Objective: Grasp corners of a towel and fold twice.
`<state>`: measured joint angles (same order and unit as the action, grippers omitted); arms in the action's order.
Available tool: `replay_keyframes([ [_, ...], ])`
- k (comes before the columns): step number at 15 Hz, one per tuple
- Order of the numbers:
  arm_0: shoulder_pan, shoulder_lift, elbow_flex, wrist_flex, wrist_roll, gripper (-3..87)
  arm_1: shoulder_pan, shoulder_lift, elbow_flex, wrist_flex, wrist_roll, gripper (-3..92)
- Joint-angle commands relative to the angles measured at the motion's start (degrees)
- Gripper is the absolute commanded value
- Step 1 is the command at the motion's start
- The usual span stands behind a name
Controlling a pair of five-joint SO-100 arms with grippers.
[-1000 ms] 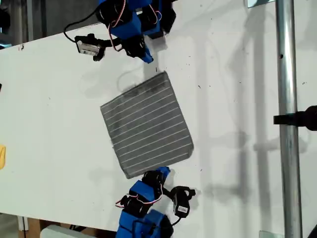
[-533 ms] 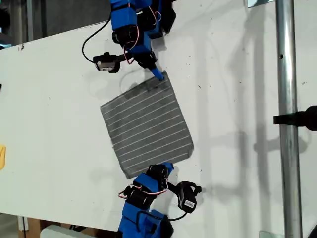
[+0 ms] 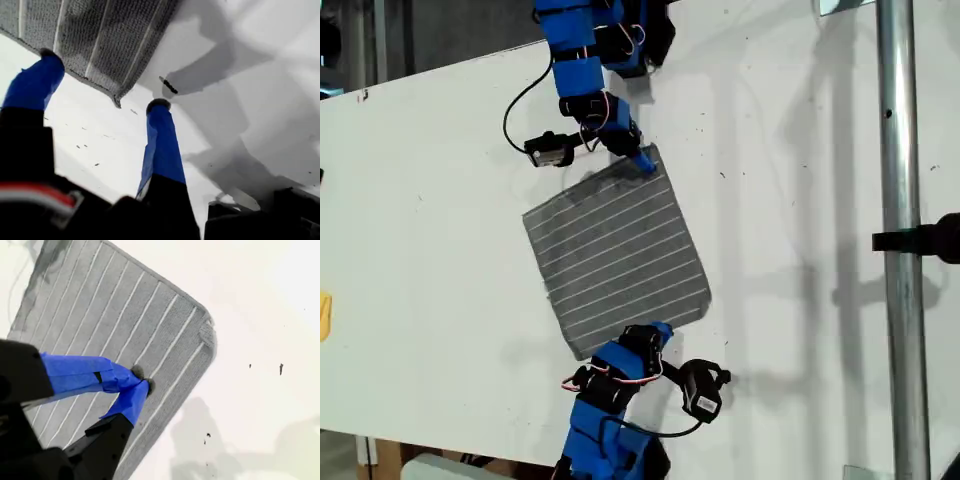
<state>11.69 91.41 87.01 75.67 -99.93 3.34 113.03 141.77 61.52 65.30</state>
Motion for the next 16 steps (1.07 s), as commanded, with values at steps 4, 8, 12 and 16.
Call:
replay_keyframes([
  [4, 0.09, 0.0, -4.13, 0.97, 0.44, -2.9, -1.58, -15.73, -15.47, -1.93, -0.97, 29.6],
  [8, 0.88, -0.18, -3.52, 1.85, -1.23, -2.9, -2.64, -20.57, -20.3, -1.58, -1.05, -0.2],
  [12, 0.7, -0.18, -3.87, 2.99, -0.7, 0.0, -3.16, -20.48, -20.39, -2.29, -1.14, -0.2],
  [16, -1.76, -3.34, -4.83, -3.43, 13.71, 25.7, -2.99, -20.48, -20.39, -2.37, -1.14, -0.2],
])
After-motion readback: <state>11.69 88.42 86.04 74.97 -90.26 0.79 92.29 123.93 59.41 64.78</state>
